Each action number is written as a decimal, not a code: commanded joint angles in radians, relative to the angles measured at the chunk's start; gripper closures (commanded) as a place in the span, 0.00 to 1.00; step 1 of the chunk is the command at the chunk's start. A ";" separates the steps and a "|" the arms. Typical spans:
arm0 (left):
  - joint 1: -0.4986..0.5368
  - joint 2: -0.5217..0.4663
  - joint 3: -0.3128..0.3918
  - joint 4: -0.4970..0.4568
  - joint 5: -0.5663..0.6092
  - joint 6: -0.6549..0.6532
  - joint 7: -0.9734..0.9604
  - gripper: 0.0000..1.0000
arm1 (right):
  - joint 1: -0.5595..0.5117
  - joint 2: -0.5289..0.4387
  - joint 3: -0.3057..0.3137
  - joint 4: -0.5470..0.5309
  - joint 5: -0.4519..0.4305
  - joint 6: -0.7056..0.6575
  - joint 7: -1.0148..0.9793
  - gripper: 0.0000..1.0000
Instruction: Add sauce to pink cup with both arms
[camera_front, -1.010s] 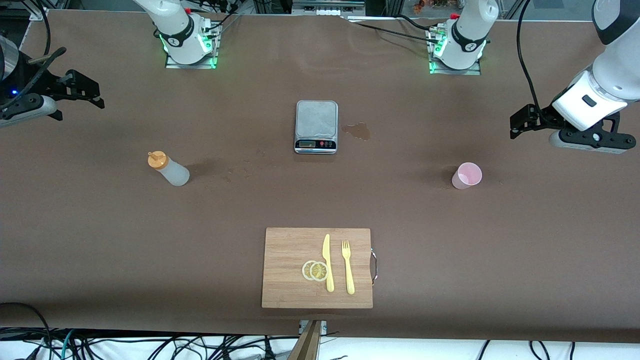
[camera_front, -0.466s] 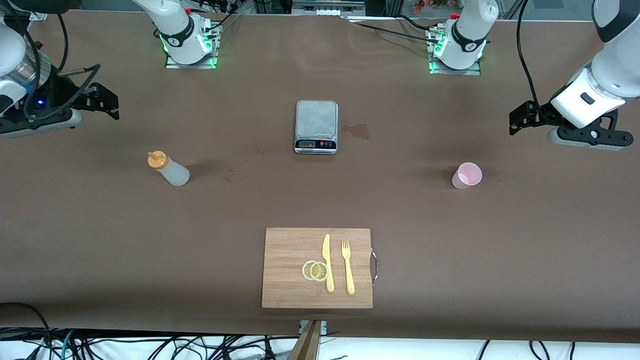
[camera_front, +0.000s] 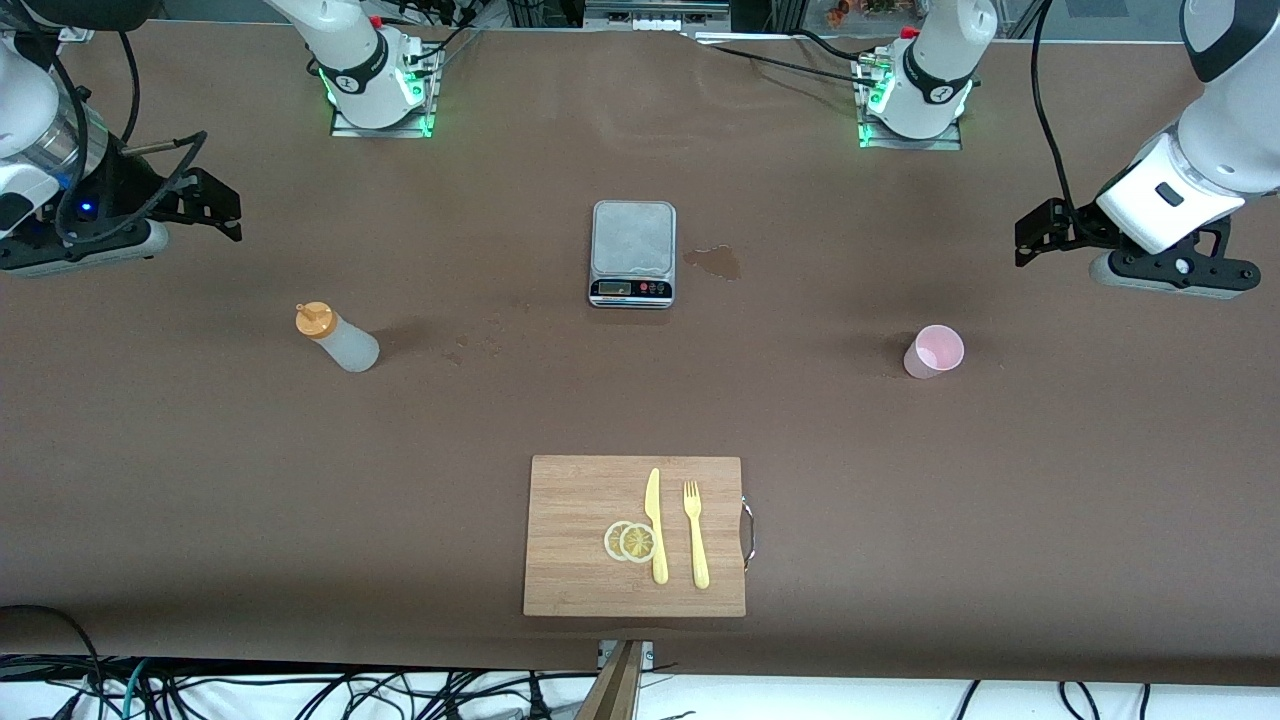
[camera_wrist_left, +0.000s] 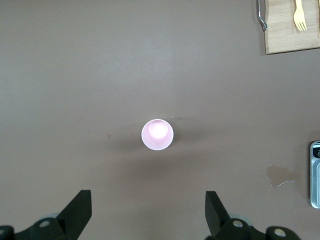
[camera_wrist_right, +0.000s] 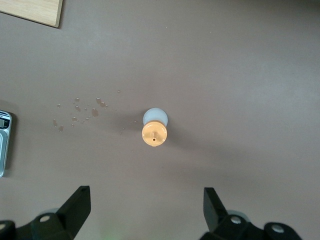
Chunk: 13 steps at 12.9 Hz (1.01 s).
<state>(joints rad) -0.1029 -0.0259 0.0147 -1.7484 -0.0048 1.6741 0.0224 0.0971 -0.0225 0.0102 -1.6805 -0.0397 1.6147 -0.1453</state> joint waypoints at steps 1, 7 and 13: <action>0.002 -0.012 -0.002 0.003 -0.009 -0.014 -0.004 0.00 | 0.003 -0.017 -0.001 -0.005 -0.002 -0.018 0.003 0.00; 0.000 -0.009 -0.002 0.004 -0.009 -0.014 -0.006 0.00 | 0.006 -0.019 0.010 -0.005 0.018 -0.035 0.016 0.00; -0.001 -0.011 -0.004 0.004 -0.009 -0.014 -0.007 0.00 | 0.004 -0.033 -0.018 -0.005 0.049 -0.067 0.033 0.00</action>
<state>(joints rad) -0.1032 -0.0263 0.0126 -1.7483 -0.0048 1.6740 0.0224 0.1010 -0.0321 -0.0057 -1.6804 -0.0075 1.5748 -0.1328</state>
